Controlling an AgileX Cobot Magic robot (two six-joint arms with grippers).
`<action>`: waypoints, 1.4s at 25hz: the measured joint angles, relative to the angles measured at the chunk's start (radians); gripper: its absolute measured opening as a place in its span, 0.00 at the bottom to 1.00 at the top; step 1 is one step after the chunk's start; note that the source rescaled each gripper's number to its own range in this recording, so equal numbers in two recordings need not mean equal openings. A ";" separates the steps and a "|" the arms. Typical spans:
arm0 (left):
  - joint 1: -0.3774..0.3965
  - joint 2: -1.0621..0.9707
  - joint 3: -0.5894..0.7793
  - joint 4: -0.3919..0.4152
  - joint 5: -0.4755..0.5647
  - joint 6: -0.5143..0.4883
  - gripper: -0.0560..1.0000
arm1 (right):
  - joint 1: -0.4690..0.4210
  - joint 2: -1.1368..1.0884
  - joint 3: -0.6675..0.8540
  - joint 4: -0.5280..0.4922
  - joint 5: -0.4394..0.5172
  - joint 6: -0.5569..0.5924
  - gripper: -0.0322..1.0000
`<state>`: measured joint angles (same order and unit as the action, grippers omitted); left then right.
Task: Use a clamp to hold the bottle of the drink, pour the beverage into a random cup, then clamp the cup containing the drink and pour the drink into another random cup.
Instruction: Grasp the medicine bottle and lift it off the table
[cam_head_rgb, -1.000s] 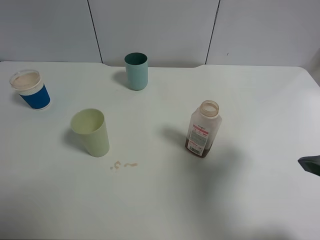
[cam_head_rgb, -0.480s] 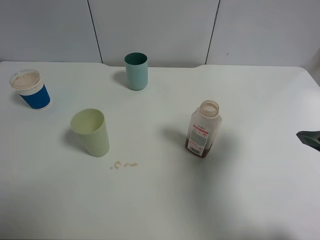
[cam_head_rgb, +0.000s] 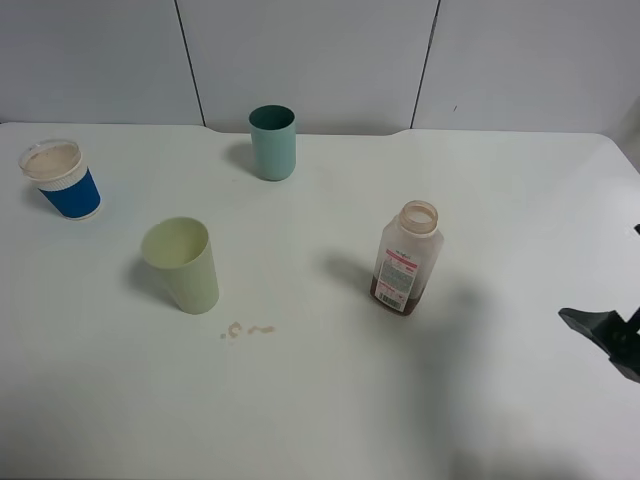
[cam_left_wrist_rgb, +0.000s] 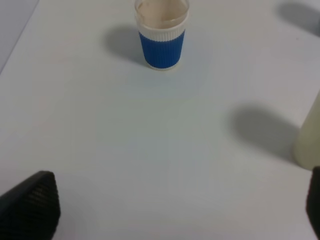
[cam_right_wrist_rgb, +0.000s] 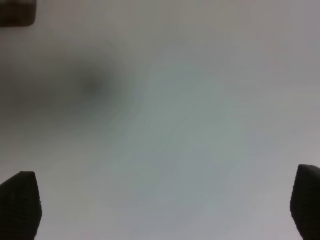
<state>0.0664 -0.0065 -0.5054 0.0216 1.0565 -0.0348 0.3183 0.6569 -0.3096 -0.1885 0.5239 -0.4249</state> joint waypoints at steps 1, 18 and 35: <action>0.000 0.000 0.000 0.000 0.000 0.000 1.00 | 0.000 0.000 0.010 0.011 -0.020 0.000 1.00; 0.000 0.000 0.000 0.000 0.000 -0.001 1.00 | 0.000 0.380 0.022 0.200 -0.428 0.000 1.00; 0.000 0.000 0.000 0.000 0.000 -0.001 1.00 | 0.000 0.594 0.022 0.135 -0.541 -0.055 1.00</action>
<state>0.0664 -0.0065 -0.5054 0.0216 1.0565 -0.0354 0.3183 1.2507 -0.2879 -0.0531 -0.0173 -0.4802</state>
